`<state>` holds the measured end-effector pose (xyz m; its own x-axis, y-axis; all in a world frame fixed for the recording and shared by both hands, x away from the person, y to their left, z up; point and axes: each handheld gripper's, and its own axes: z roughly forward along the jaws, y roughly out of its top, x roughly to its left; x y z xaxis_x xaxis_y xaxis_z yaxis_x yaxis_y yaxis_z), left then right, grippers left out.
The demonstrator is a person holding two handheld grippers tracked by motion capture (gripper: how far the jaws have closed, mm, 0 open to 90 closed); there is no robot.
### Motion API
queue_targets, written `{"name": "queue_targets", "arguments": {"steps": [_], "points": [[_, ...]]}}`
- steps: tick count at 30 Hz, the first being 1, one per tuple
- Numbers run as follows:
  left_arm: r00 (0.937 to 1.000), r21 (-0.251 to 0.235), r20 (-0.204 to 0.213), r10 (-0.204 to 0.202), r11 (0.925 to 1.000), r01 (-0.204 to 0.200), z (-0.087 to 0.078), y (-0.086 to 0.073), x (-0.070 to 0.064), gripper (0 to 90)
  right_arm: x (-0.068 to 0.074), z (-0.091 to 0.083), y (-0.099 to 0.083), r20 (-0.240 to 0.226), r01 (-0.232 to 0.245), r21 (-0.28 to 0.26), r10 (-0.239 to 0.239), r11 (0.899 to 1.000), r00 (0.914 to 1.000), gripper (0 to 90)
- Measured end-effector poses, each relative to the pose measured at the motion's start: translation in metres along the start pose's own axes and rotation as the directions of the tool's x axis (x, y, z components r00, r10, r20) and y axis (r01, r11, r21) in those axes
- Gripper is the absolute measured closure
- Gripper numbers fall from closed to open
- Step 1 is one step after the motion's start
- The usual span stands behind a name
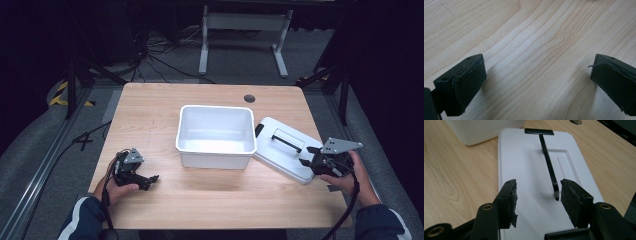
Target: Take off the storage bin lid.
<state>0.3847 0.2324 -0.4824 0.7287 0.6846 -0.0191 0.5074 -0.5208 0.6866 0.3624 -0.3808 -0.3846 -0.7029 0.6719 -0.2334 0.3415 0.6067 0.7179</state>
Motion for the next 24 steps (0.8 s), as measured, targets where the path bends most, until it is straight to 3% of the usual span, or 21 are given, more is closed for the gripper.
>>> {"name": "queue_targets", "arguments": {"steps": [7,9,11,12,17,24], "points": [[1.0,0.002,0.0,0.008,1.0,-0.008,-0.002,-0.002,-0.001,0.5,0.014,-0.004,-0.018,-0.02,-0.022,-0.028,0.021,0.999,0.9996,35.5],[1.0,0.002,0.002,0.007,1.0,-0.007,-0.002,-0.002,-0.001,0.5,0.019,-0.005,-0.024,-0.005,-0.05,-0.035,0.05,0.998,0.9988,28.7],[1.0,0.002,0.002,0.007,1.0,-0.007,-0.002,-0.002,-0.001,0.5,0.02,-0.006,-0.028,-0.006,-0.061,-0.037,0.061,0.997,0.9981,28.4],[1.0,0.002,0.001,0.008,1.0,-0.008,-0.002,-0.002,-0.001,0.5,0.026,-0.004,-0.035,0.024,-0.081,-0.032,0.082,0.996,0.9963,25.4],[1.0,0.002,0.002,0.007,1.0,-0.007,-0.002,-0.002,-0.001,0.5,0.033,-0.002,-0.052,0.021,-0.116,-0.017,0.117,0.993,0.993,24.2],[1.0,0.002,0.002,0.008,1.0,-0.008,-0.002,-0.002,-0.001,0.5,0.042,0.004,-0.071,0.065,-0.149,-0.001,0.149,0.989,0.9868,22.0]]}}
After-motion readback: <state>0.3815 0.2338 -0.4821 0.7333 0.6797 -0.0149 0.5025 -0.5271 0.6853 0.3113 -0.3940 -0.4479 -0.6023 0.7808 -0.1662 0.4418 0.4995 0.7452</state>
